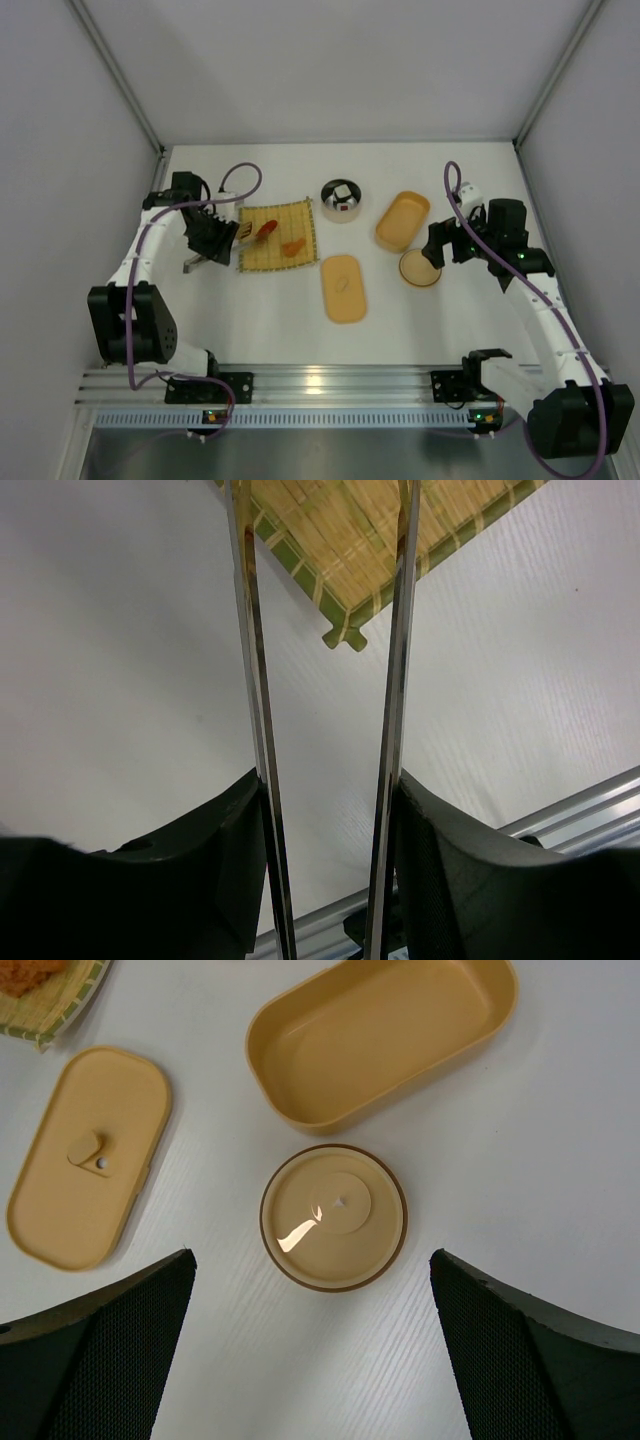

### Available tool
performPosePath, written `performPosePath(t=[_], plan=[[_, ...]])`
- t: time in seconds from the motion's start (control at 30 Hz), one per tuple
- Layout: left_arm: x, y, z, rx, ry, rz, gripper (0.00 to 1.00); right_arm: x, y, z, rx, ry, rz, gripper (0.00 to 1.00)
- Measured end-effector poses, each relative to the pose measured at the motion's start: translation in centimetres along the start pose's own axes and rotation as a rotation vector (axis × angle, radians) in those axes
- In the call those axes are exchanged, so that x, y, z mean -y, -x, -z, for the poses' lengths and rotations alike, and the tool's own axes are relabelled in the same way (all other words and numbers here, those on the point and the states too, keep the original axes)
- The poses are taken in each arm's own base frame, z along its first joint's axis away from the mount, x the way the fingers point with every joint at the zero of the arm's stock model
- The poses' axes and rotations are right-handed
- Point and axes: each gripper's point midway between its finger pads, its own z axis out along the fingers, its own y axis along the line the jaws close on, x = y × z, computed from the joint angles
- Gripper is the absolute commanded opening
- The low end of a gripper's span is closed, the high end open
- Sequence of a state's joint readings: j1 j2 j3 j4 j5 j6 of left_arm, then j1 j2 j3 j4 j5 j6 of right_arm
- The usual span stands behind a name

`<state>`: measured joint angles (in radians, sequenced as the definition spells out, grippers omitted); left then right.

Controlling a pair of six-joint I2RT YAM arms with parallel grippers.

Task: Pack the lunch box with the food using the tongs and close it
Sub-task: Pick up the fake food from the plate.

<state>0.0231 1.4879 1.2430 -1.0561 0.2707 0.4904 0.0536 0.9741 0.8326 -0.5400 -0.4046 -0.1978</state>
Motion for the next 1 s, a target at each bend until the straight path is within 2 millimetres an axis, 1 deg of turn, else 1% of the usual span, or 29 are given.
performPosePath(t=[0.17,0.4,0.67,0.8,1.0], plan=[[-0.9,0.4,-0.3,0.014,0.041,0.010,0.52,0.0,0.0,0.0,0.000,-0.001,-0.002,0.99],[-1.4,0.8,-1.5,0.008,0.032,0.017,0.51,0.2,0.0,0.0,0.000,-0.005,-0.005,0.99],[-1.1,1.0,-1.9,0.013,0.006,0.014,0.50,0.2,0.0,0.1,0.001,-0.007,-0.006,0.99],[-1.1,1.0,-2.1,0.016,0.006,0.012,0.47,0.3,0.0,0.1,0.000,-0.008,-0.007,0.99],[-0.8,0.6,-3.0,0.002,-0.002,0.009,0.42,0.3,-0.1,0.0,-0.001,-0.008,-0.008,0.99]])
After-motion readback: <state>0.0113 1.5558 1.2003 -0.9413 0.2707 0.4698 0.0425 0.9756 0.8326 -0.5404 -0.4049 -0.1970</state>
